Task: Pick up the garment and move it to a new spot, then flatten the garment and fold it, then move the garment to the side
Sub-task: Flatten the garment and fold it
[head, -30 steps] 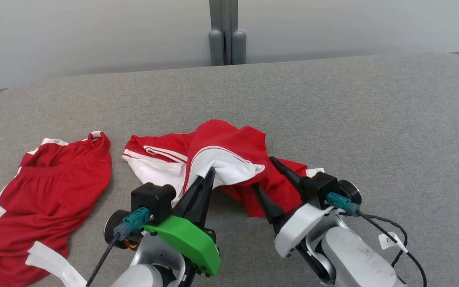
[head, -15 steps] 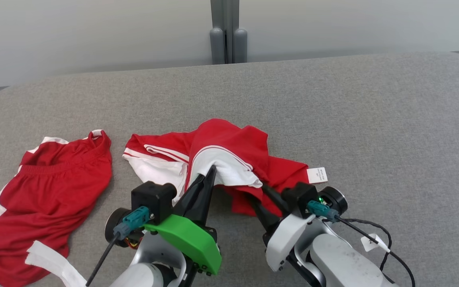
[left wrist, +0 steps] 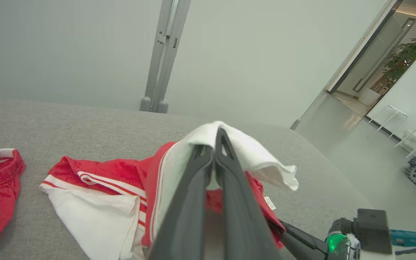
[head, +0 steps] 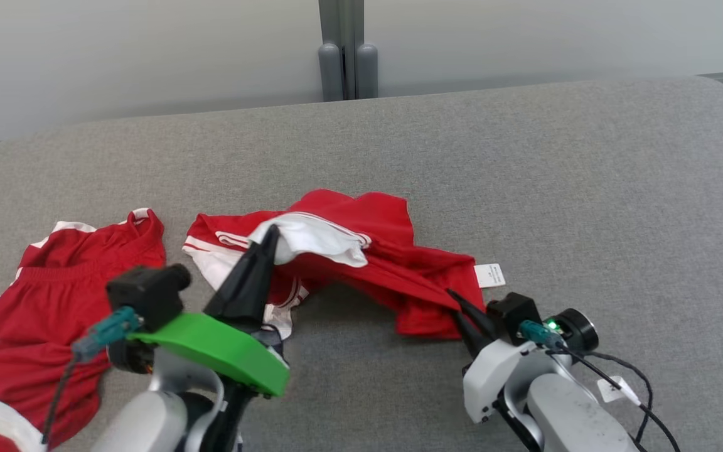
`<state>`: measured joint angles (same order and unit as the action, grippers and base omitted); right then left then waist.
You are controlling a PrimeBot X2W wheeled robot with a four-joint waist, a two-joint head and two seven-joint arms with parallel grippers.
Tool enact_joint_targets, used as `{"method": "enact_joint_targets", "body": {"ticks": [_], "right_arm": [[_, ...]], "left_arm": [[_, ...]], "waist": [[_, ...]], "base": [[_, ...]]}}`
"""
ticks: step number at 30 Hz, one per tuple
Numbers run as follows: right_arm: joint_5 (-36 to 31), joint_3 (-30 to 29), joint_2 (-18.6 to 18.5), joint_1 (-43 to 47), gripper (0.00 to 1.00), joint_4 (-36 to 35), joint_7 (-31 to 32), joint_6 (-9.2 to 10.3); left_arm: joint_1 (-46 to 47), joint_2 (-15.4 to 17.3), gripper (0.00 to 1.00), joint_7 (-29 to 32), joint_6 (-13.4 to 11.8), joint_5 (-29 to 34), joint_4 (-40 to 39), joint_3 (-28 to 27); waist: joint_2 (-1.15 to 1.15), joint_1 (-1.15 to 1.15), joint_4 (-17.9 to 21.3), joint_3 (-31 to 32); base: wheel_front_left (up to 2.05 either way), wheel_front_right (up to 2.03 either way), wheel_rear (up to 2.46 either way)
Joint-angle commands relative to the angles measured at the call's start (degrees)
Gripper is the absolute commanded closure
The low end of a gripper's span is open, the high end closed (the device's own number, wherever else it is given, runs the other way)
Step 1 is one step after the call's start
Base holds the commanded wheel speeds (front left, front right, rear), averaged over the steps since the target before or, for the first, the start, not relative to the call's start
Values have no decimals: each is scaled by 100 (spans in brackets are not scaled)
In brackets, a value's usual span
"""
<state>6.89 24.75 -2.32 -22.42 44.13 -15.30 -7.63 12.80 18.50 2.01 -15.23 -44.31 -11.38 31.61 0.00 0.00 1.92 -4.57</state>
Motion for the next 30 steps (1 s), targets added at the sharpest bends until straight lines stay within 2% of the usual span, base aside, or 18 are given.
{"method": "enact_joint_targets", "body": {"ticks": [1,8,14,17,21,22,23,24,27,30], "right_arm": [[-165,-354,-182,247,100,-26,27,27],[-834,-1438,-317,454,100,-717,13,19],[-1158,-2013,-377,470,100,-1112,14,19],[-1121,-1978,-316,496,100,-1221,14,19],[-711,-1446,-245,554,100,-1405,14,18],[-605,-1348,-239,573,69,-1447,14,20],[-519,-1286,-222,594,21,-1488,14,20],[-475,-1254,-199,604,0,-1524,14,19],[-408,-1211,-154,663,0,-1614,14,19],[-404,-1241,-138,752,0,-1655,14,19]], "left_arm": [[20,176,100,-119,60,-164,-94,-341],[13,429,100,-18,362,-991,-45,-1068],[-129,450,100,173,536,-1454,53,-1234],[-156,420,100,153,574,-1463,120,-1188],[-172,338,100,165,607,-1381,212,-1023],[-171,319,100,159,612,-1343,240,-971],[-168,311,100,169,615,-1298,280,-901],[-168,308,100,191,630,-1251,314,-827],[-136,246,100,184,719,-1057,449,-550],[-38,-81,100,155,920,-977,698,-123]], "waist": [[0,0,27,-14],[0,0,162,-105],[0,0,281,-147],[0,0,301,-139],[0,0,310,-106],[0,0,311,-97],[0,0,310,-86],[0,0,306,-77],[0,0,271,-49],[0,0,226,-27]], "base": [[0,0,0],[0,0,0],[0,0,0],[0,0,0],[0,0,0],[0,0,0],[0,0,0],[0,0,0],[0,0,0],[0,0,0]]}}
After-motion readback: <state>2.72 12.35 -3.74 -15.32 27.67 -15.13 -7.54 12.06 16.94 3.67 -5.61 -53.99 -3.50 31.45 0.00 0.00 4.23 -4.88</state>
